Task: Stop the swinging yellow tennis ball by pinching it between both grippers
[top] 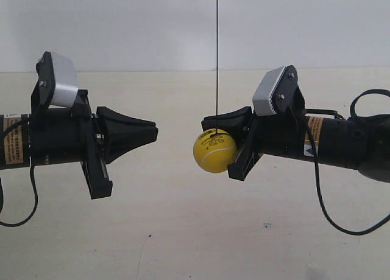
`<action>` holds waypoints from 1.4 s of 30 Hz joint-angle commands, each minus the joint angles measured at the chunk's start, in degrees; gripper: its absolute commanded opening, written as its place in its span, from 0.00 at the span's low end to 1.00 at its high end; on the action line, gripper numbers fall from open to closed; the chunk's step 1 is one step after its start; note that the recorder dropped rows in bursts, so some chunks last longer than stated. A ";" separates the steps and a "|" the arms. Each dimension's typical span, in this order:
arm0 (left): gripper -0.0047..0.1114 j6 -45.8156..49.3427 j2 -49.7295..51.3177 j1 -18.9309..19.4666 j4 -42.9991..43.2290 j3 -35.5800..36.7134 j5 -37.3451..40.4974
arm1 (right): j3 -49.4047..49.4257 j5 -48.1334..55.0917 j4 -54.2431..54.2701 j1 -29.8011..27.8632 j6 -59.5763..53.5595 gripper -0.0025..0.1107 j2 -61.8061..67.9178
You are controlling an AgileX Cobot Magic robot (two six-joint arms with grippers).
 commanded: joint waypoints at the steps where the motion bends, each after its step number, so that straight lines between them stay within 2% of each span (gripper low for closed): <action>1: 0.08 -1.16 0.15 -0.26 1.01 -0.27 -1.83 | -0.08 -0.56 -0.17 0.08 0.35 0.02 -0.24; 11: 0.08 -1.64 0.15 -0.26 1.01 -0.27 -3.24 | -0.08 -0.44 -0.17 0.08 0.35 0.02 -0.24; 16: 0.08 -1.80 0.15 -2.23 1.27 -0.71 -2.43 | -0.08 -0.45 -0.26 0.08 0.63 0.02 -0.24; 21: 0.08 -2.93 0.15 -5.40 2.95 -2.51 1.96 | -0.08 -0.45 -0.39 0.08 0.87 0.02 -0.24; 33: 0.08 -2.93 0.15 -5.64 2.34 -2.56 3.82 | -0.08 -0.82 -0.53 0.08 0.87 0.02 -0.24; 42: 0.08 -0.20 0.15 -5.43 -2.39 -2.56 11.16 | -0.08 -0.82 -0.53 0.08 0.87 0.02 -0.24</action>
